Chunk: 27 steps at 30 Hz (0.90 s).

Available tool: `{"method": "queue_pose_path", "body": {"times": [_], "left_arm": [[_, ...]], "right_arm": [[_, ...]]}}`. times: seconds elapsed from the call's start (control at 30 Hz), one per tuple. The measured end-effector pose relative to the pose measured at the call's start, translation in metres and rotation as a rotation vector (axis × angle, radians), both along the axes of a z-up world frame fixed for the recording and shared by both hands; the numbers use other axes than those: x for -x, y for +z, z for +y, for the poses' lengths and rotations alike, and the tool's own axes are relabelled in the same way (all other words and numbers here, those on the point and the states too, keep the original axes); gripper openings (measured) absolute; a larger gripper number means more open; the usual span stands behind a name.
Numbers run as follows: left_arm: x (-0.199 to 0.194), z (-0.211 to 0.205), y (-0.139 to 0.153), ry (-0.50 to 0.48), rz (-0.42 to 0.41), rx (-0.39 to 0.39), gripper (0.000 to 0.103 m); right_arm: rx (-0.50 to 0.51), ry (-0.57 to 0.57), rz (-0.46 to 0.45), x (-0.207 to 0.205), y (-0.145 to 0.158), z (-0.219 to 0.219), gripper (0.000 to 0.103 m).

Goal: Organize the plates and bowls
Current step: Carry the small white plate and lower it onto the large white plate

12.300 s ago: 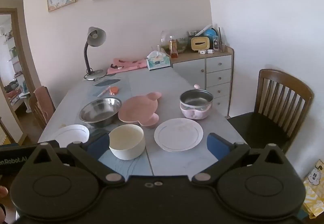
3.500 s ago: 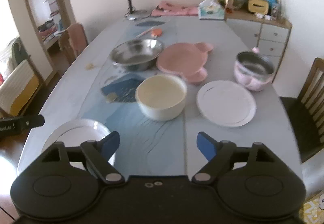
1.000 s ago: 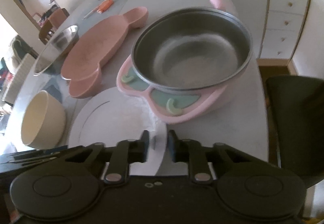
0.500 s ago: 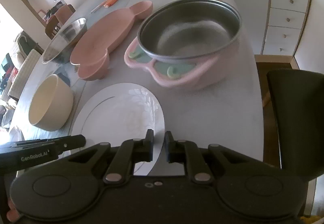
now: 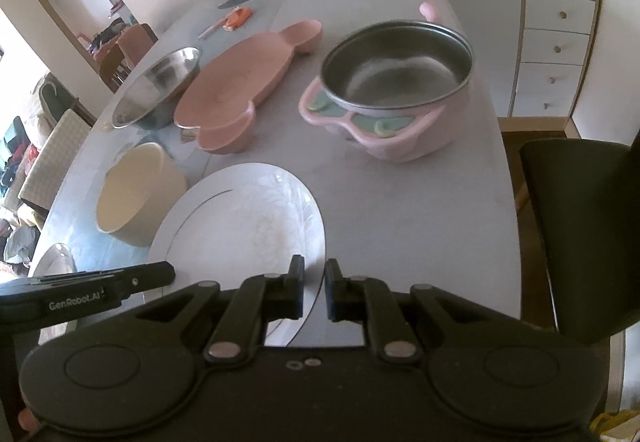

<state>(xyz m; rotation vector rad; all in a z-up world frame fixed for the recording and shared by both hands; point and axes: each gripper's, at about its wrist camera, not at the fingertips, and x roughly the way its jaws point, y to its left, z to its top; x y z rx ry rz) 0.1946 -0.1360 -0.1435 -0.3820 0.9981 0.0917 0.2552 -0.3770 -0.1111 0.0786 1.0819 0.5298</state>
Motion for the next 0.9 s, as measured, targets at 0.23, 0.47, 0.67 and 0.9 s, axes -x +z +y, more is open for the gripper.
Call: {"method": "queue_pose_path", "body": {"times": [0.23,0.47,0.67,0.9], "left_arm": [[0.025,0.025,0.011,-0.012,-0.025,0.013,0.018],[0.054,0.061,0.022,-0.018,-0.044,0.021,0.018],[0.079,0.097,0.03,-0.017,-0.049,0.012,0.018],[0.105,0.138,0.033,-0.003,-0.052,-0.005,0.018]], "right_arm": [[0.002,-0.027,-0.027,0.032,0.014,0.022,0.011],[0.006,-0.036,-0.053,0.064,0.025,0.057,0.011],[-0.003,-0.036,-0.066,0.09,0.031,0.09,0.011],[-0.016,-0.028,-0.067,0.113,0.031,0.131,0.011]]}}
